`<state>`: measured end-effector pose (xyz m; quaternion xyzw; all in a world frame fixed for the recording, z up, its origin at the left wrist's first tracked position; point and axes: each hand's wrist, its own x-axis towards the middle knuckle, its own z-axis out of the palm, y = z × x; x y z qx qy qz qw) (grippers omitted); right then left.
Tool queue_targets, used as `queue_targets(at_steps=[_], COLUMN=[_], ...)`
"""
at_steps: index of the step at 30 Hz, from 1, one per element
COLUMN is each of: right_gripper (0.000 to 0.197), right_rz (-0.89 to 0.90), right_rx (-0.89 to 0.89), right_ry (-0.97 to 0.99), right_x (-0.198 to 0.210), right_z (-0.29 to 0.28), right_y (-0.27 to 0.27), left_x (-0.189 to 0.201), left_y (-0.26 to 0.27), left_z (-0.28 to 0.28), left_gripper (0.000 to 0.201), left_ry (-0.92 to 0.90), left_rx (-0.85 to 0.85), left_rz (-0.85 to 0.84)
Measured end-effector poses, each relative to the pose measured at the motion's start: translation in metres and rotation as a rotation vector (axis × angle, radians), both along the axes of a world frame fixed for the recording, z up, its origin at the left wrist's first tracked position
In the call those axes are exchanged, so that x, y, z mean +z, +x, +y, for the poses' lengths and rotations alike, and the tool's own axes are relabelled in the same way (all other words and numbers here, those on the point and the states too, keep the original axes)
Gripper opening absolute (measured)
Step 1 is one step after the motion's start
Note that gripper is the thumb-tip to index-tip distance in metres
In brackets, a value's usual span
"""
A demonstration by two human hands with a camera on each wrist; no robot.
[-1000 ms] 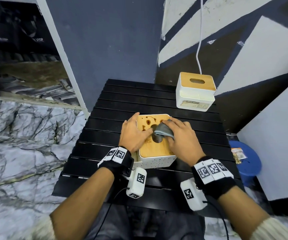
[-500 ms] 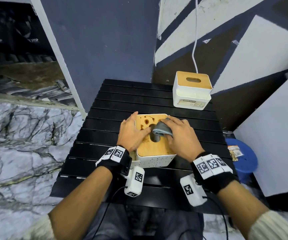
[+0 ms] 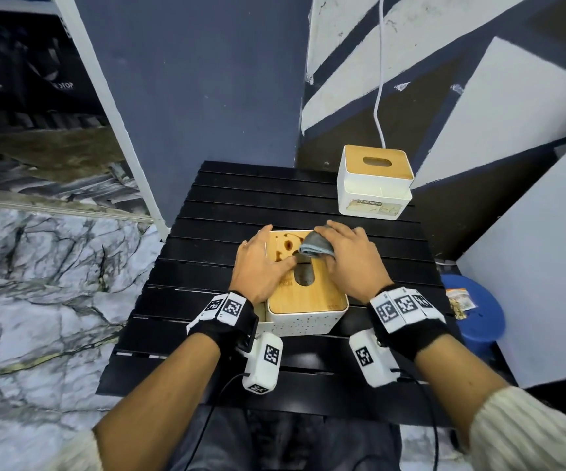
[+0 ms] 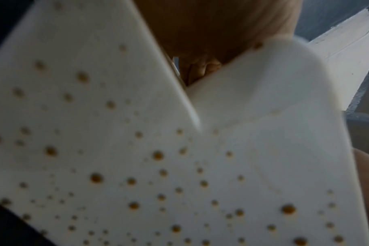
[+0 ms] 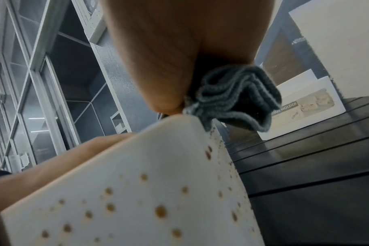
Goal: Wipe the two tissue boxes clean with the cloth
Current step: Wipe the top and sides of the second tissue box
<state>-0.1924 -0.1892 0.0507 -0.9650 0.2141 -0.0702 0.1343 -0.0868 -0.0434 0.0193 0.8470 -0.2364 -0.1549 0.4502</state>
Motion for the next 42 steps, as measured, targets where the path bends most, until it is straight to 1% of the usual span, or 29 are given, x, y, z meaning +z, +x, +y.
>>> queue_targets(at_steps=[2, 6, 9, 13, 17, 22, 25, 27, 30, 33, 38, 42], right_gripper=[0.05, 0.051, 0.053, 0.048, 0.049, 0.049, 0.05, 0.049, 0.046, 0.047, 0.048, 0.046], right_rz=[0.001, -0.04, -0.021, -0.028, 0.015, -0.049, -0.054, -0.049, -0.042, 0.0, 0.003, -0.042], right_rx=[0.0, 0.057, 0.079, 0.031, 0.002, 0.052, 0.082, 0.079, 0.046, 0.026, 0.016, -0.03], right_ry=[0.01, 0.023, 0.011, 0.016, 0.015, 0.034, 0.038, 0.025, 0.017, 0.017, 0.036, 0.075], right_x=[-0.003, -0.01, -0.011, -0.003, 0.001, -0.008, -0.013, -0.011, -0.004, 0.001, 0.0, -0.003], right_z=[0.0, 0.008, 0.012, 0.003, -0.005, 0.007, 0.012, 0.01, 0.003, -0.005, -0.007, -0.001], right_y=[-0.001, -0.027, -0.04, -0.014, 0.012, -0.017, -0.032, -0.029, -0.007, 0.011, 0.012, 0.012], left_x=[0.0, -0.001, -0.001, 0.0, 0.002, 0.003, 0.004, 0.003, 0.004, 0.005, 0.019, 0.013], left_y=[0.001, 0.002, 0.002, 0.002, 0.001, 0.0, 0.0, 0.0, 0.001, 0.001, -0.007, -0.03], left_z=[0.0, 0.0, 0.0, 0.001, 0.001, 0.001, 0.001, 0.002, 0.003, 0.004, 0.01, 0.028], left_gripper=[0.082, 0.083, 0.081, 0.081, 0.081, 0.08, 0.079, 0.079, 0.08, 0.081, 0.088, 0.093], left_ry=[0.0, 0.01, 0.011, 0.025, 0.036, 0.039, 0.033, 0.035, 0.035, 0.048, 0.076, -0.028], left_rx=[0.0, -0.012, -0.025, -0.043, -0.026, -0.029, -0.036, -0.051, -0.064, -0.067, -0.124, -0.015], left_rz=[0.01, 0.028, 0.036, 0.034, 0.03, 0.022, 0.024, 0.029, 0.034, 0.043, 0.022, 0.01])
